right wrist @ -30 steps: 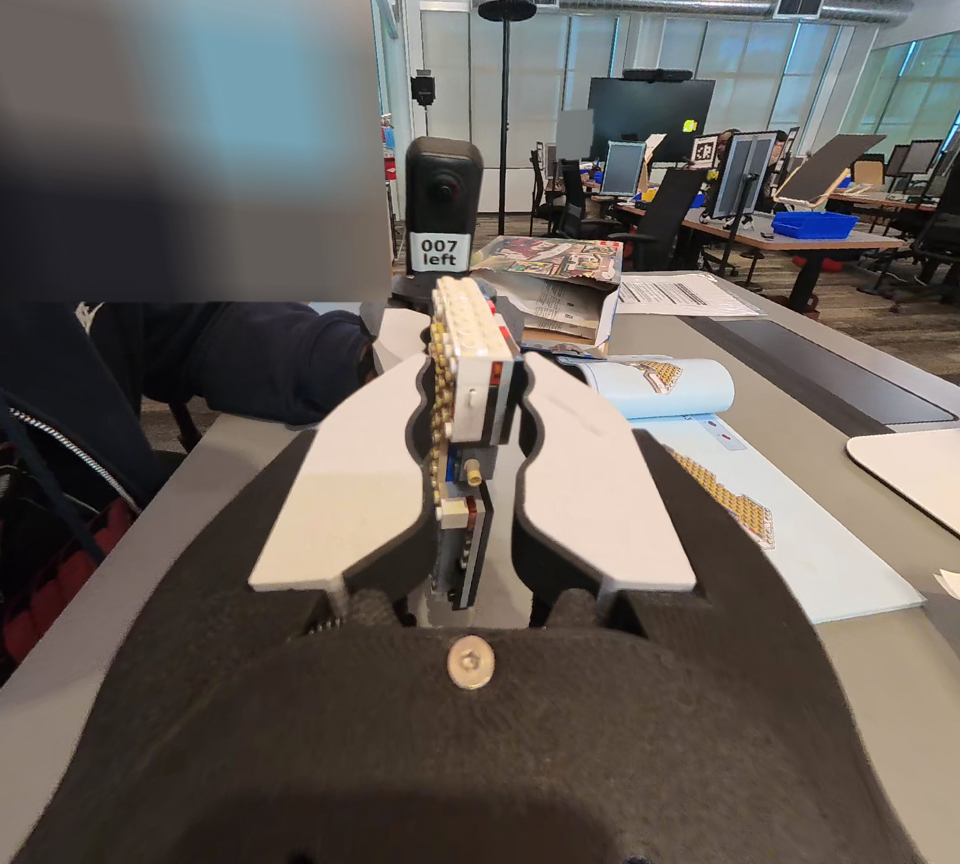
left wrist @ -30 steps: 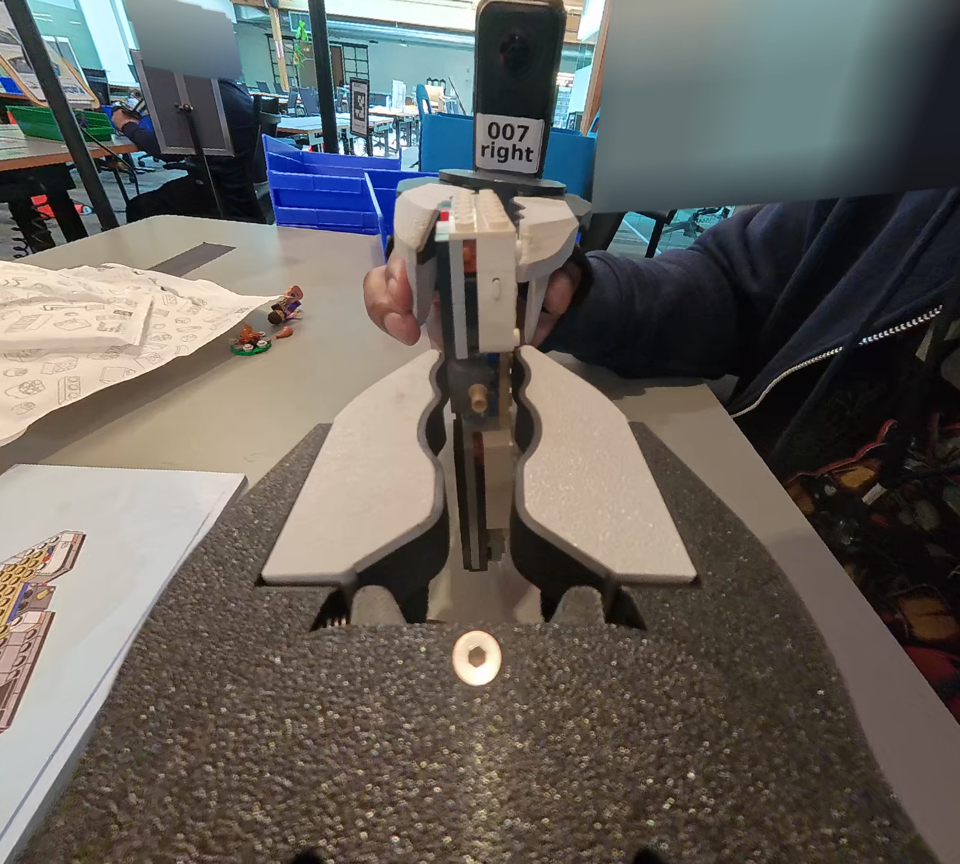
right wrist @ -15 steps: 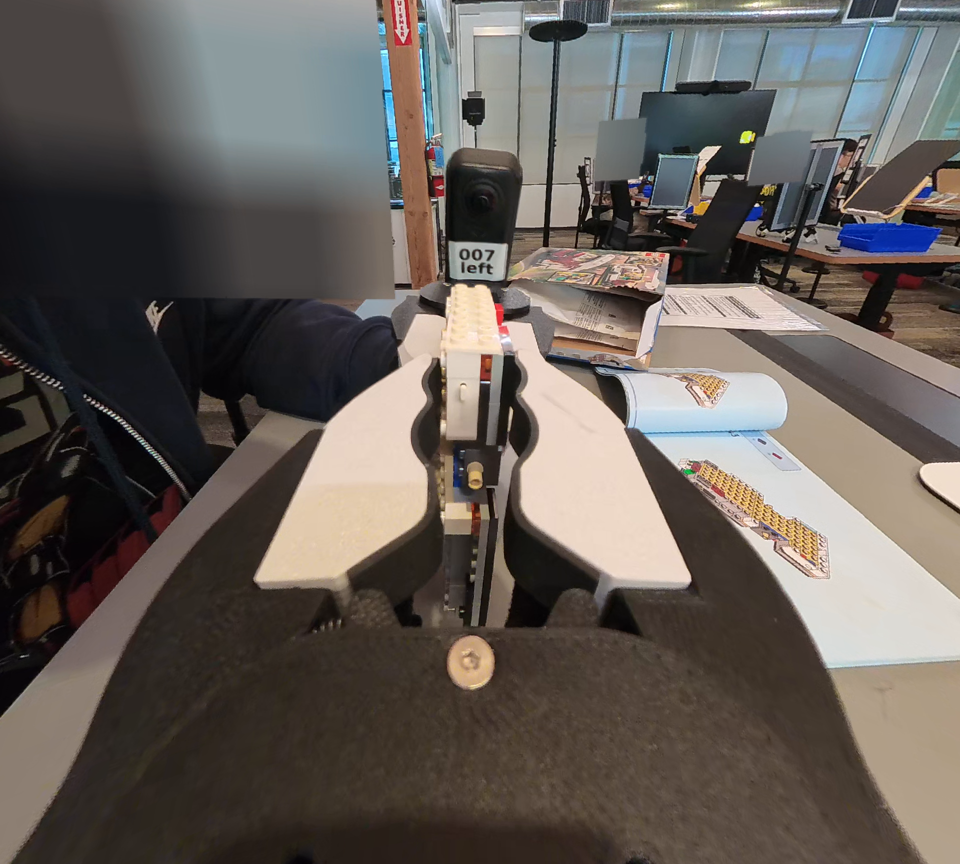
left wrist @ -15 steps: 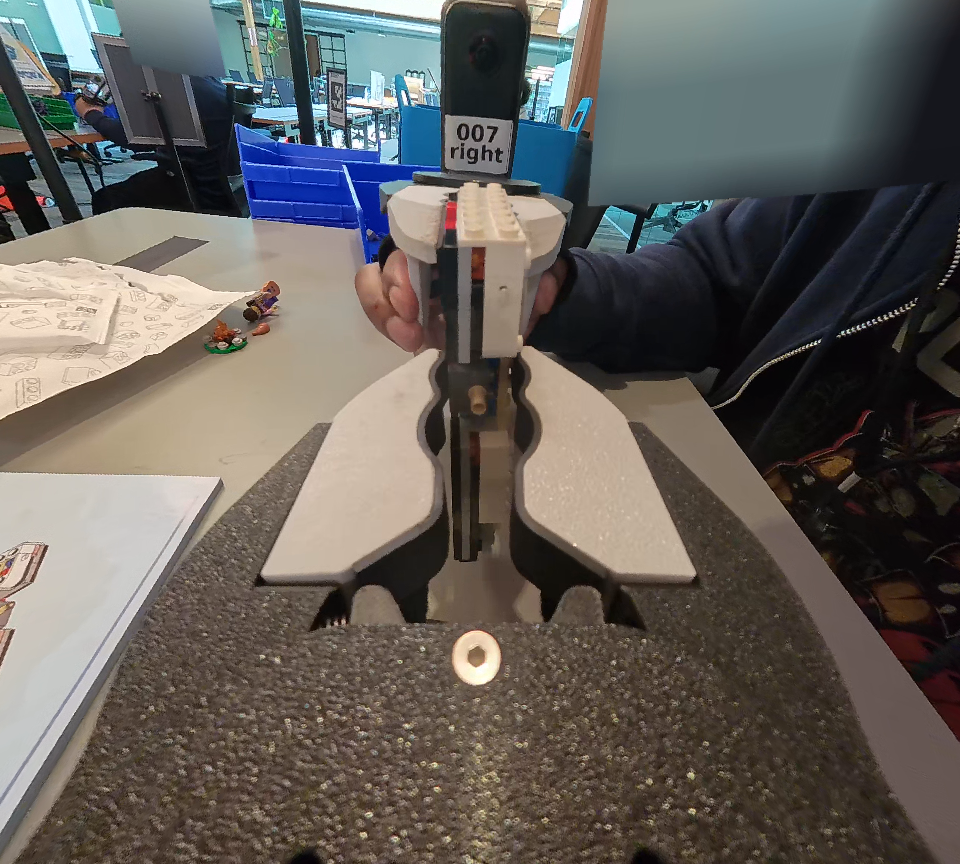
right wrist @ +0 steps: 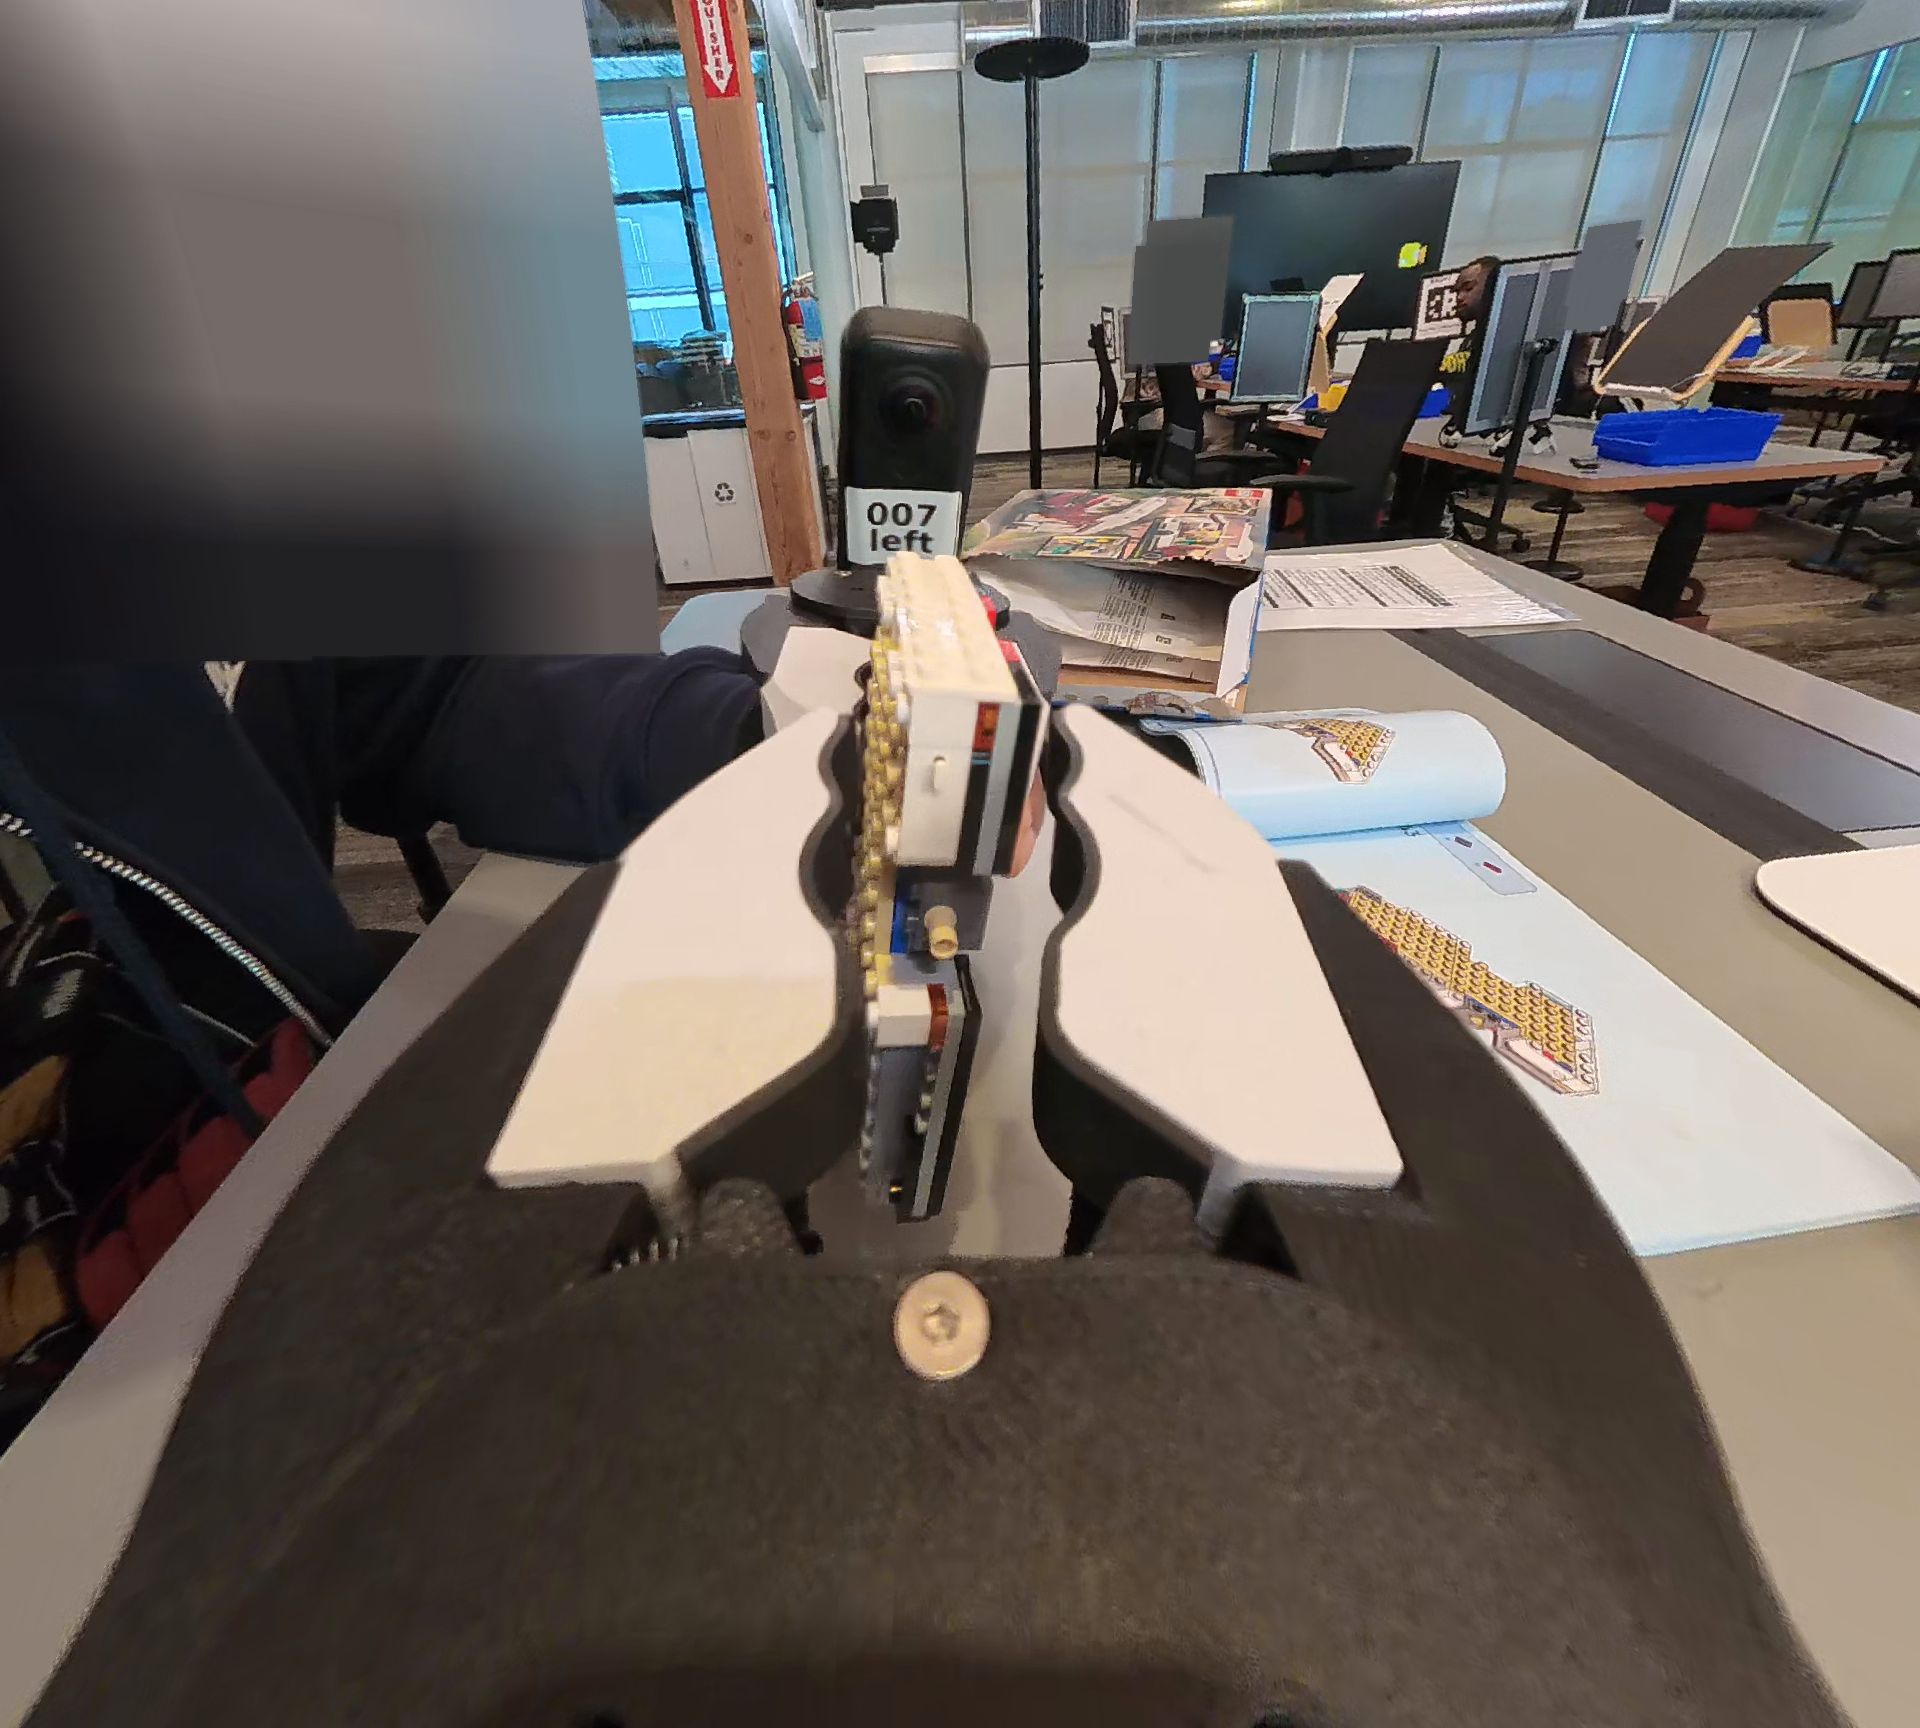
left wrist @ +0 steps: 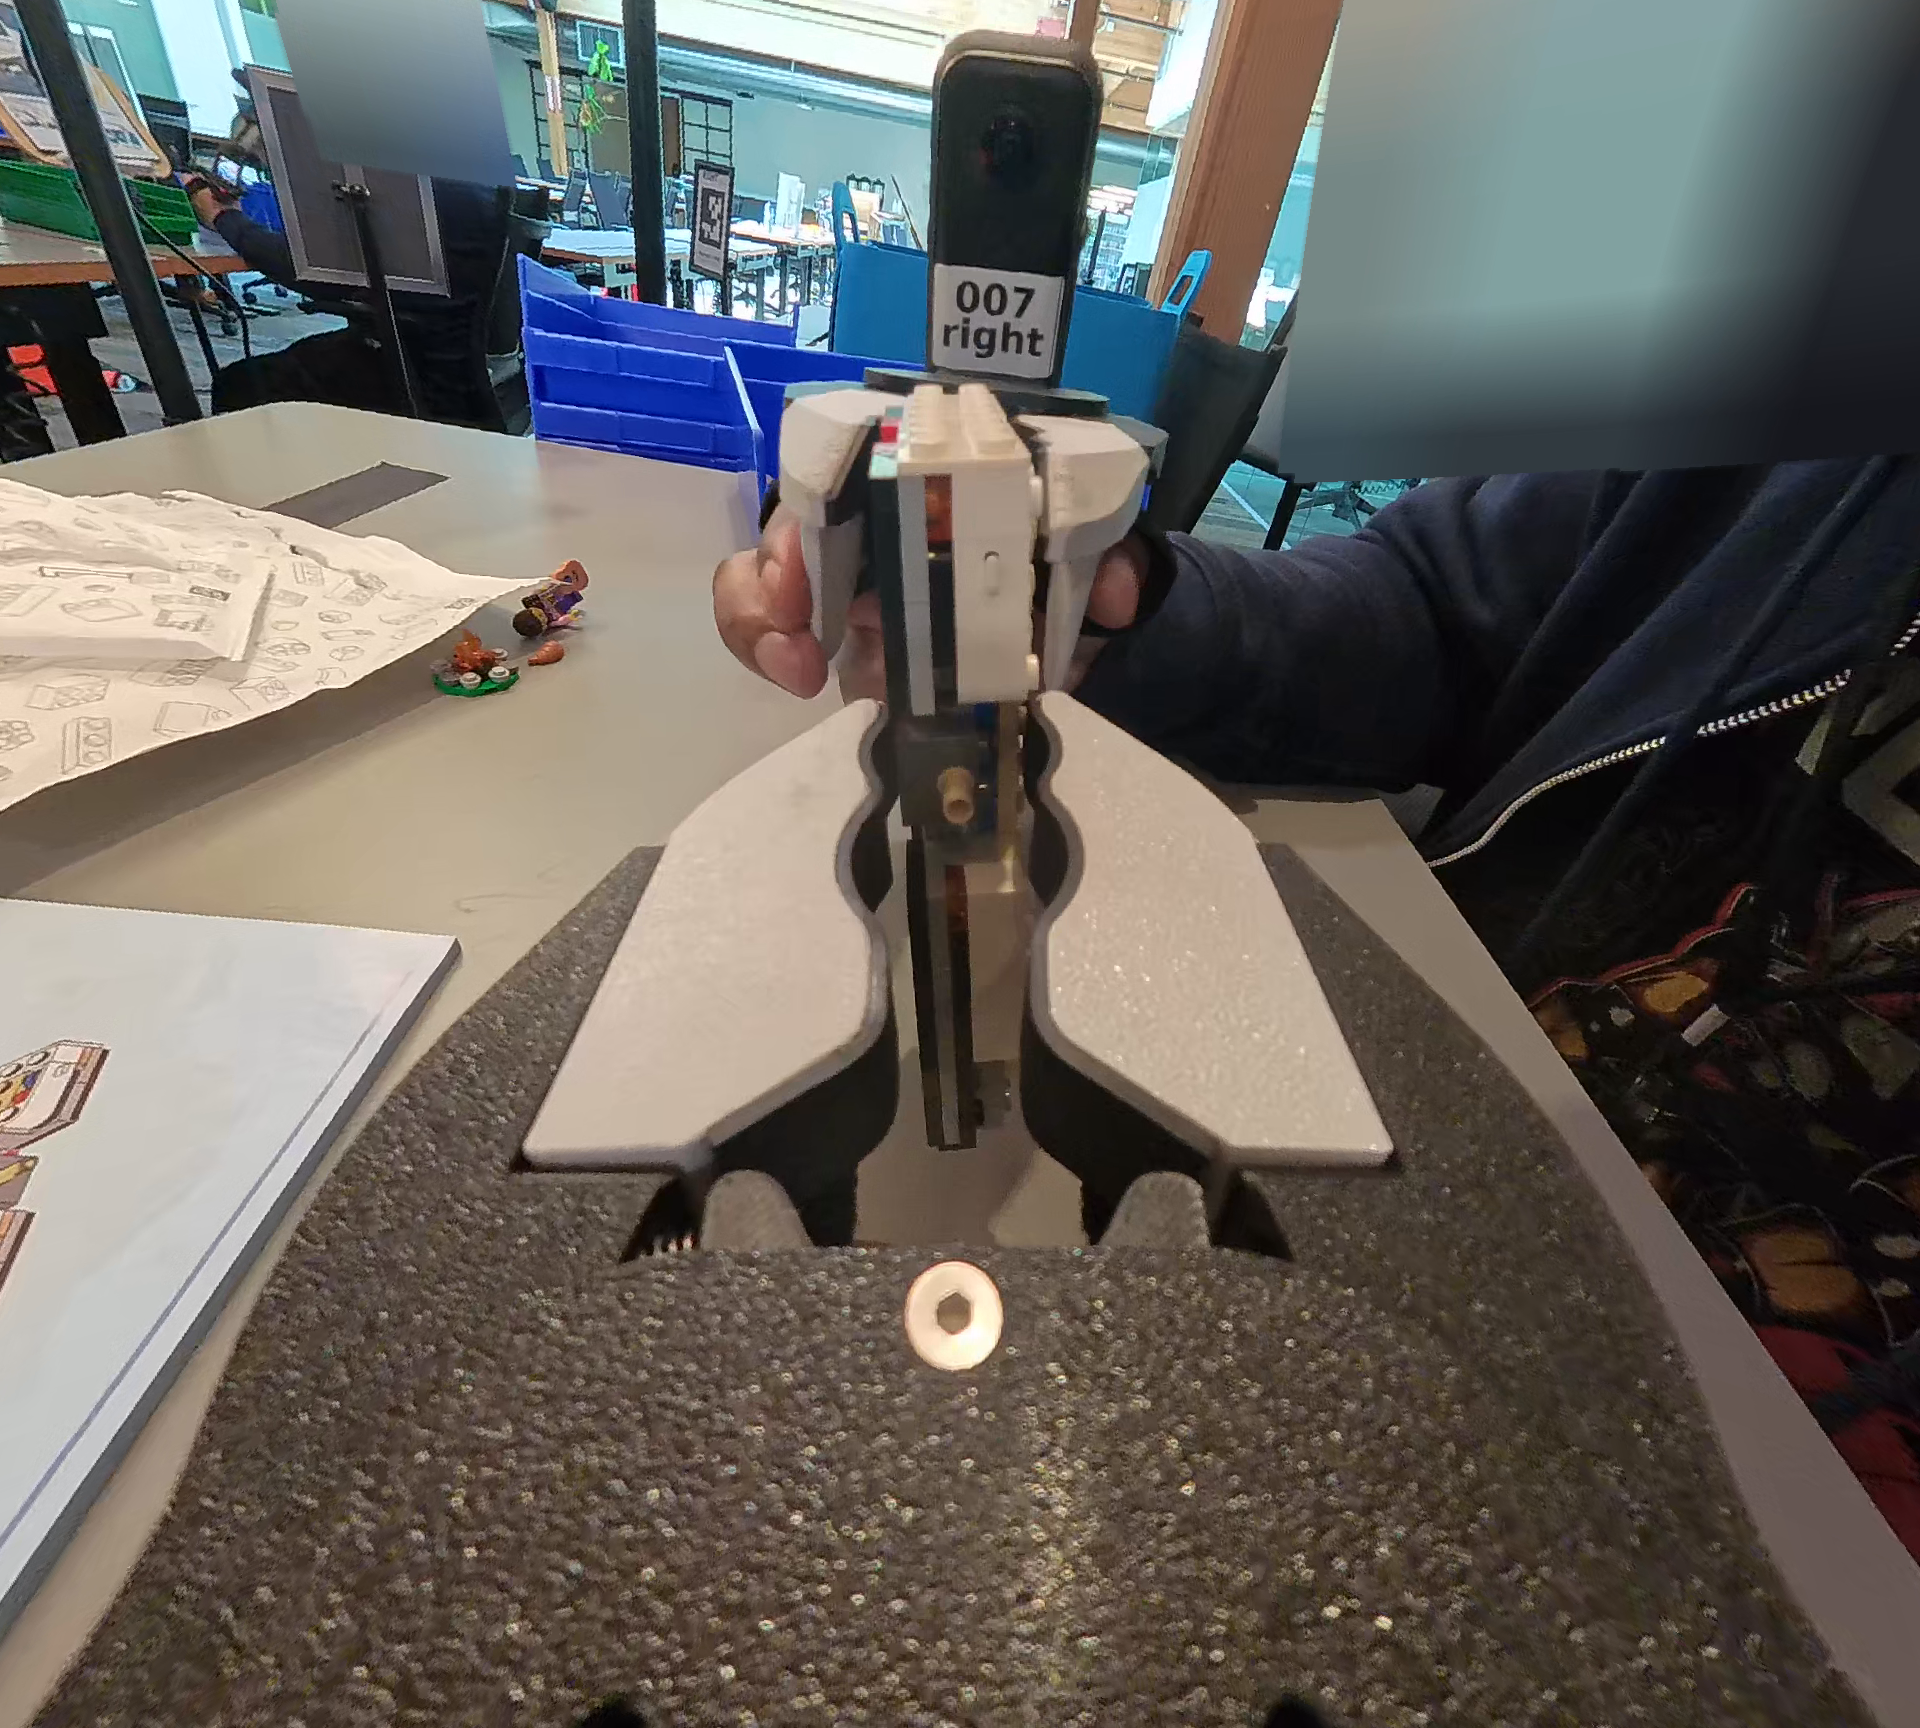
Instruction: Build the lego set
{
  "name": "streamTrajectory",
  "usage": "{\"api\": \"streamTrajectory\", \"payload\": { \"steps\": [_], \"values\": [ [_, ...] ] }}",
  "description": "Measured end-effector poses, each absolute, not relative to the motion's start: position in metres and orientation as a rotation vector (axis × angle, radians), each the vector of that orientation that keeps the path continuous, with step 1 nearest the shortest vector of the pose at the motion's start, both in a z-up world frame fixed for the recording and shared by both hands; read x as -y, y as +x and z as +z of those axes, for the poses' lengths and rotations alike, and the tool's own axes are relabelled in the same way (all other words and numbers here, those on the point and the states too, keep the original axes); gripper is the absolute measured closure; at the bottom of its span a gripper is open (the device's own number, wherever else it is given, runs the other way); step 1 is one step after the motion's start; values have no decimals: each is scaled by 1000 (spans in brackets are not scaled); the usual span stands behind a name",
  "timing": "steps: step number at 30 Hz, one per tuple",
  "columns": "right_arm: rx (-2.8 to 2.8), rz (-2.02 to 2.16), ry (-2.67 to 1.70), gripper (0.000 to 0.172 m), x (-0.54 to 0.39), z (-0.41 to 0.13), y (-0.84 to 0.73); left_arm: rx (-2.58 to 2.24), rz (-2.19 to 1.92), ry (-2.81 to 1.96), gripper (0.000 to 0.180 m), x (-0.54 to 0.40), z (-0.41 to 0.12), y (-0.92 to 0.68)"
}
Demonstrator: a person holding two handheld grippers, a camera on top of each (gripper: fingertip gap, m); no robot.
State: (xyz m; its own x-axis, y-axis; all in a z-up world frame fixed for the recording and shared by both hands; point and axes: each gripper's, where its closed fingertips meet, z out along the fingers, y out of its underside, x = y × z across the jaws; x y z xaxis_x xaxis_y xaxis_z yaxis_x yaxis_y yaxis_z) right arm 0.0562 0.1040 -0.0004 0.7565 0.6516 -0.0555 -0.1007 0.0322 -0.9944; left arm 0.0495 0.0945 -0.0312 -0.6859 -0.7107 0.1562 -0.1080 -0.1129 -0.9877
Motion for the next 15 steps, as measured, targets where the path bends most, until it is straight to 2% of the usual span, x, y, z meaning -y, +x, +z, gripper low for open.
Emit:
{"api": "streamTrajectory", "payload": {
  "steps": [5, 15],
  "values": [
    [468, 655, -1405, 146, -103, 1, 56, -1747, -1859, -910, 158, -92, -34, 50],
    [464, 718, -1406, 148, -102, 1, 55, -1747, -1875, -917, 158, -91, -35, 50]
  ]
}}
